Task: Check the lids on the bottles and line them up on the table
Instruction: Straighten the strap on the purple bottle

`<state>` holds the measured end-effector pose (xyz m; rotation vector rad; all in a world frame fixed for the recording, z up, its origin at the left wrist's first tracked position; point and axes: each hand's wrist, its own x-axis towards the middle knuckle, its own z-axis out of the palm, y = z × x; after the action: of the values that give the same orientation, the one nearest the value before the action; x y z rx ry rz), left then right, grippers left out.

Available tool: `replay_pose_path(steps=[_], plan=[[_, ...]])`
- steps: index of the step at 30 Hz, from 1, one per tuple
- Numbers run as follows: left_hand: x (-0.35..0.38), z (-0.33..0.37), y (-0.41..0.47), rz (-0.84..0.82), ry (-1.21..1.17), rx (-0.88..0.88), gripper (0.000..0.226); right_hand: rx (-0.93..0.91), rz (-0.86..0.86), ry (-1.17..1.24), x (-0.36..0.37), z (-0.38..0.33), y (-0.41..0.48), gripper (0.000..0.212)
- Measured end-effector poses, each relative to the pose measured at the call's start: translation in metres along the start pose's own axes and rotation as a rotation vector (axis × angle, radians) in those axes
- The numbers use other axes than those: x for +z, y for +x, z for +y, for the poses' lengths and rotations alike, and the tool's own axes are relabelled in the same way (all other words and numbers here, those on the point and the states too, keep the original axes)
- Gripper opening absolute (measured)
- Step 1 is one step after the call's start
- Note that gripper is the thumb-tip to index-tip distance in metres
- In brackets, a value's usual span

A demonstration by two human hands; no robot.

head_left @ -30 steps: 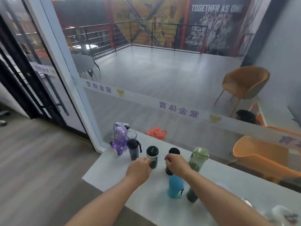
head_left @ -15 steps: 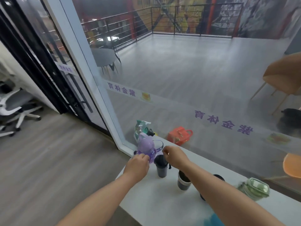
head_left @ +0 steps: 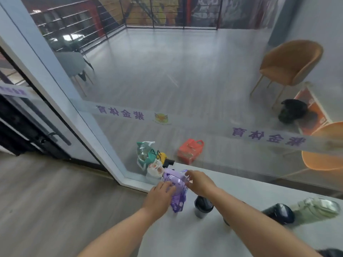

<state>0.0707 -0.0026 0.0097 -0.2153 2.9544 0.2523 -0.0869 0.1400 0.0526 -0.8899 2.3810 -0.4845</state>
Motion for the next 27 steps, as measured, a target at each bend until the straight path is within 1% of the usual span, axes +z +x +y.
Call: replay_pose_path(steps=[3, 6, 8, 9, 11, 15, 17, 19, 21, 24, 27], plan=[[0.01, -0.027, 0.006, -0.075, 0.031, 0.151, 0.069, 0.074, 0.0, 0.028, 0.012, -0.012, 0.006, 0.026], [0.016, -0.042, 0.016, -0.156, 0.082, 0.229, 0.086, 0.154, 0.024, 0.075, 0.023, -0.017, 0.013, 0.016], [0.021, -0.048, 0.024, -0.179, 0.129, 0.279, 0.094, 0.181, 0.039, 0.091, 0.027, -0.019, 0.017, 0.005], [0.023, -0.049, 0.028, -0.181, 0.158, 0.313, 0.094, 0.184, 0.049, 0.097, 0.029, -0.019, 0.019, 0.004], [0.028, -0.051, 0.036, -0.16, 0.197, 0.373, 0.086, 0.189, 0.074, 0.127, 0.029, -0.018, 0.024, 0.009], [0.029, -0.053, 0.049, -0.077, 0.251, 0.408, 0.076, 0.176, 0.077, 0.144, 0.024, -0.016, 0.036, 0.01], [0.03, -0.055, 0.055, -0.03, 0.263, 0.414, 0.074, 0.167, 0.082, 0.151, 0.021, -0.015, 0.043, 0.015], [0.03, -0.057, 0.063, -0.048, 0.272, 0.39, 0.085, 0.149, 0.083, 0.152, 0.018, -0.014, 0.051, 0.017], [0.03, -0.059, 0.072, -0.084, 0.266, 0.349, 0.098, 0.126, 0.079, 0.136, 0.014, -0.012, 0.06, 0.011], [0.027, -0.059, 0.086, -0.108, 0.265, 0.317, 0.108, 0.126, 0.08, 0.128, 0.008, -0.006, 0.074, 0.005], [0.026, -0.061, 0.104, -0.123, 0.249, 0.3, 0.117, 0.127, 0.095, 0.131, 0.001, -0.001, 0.088, 0.008]])
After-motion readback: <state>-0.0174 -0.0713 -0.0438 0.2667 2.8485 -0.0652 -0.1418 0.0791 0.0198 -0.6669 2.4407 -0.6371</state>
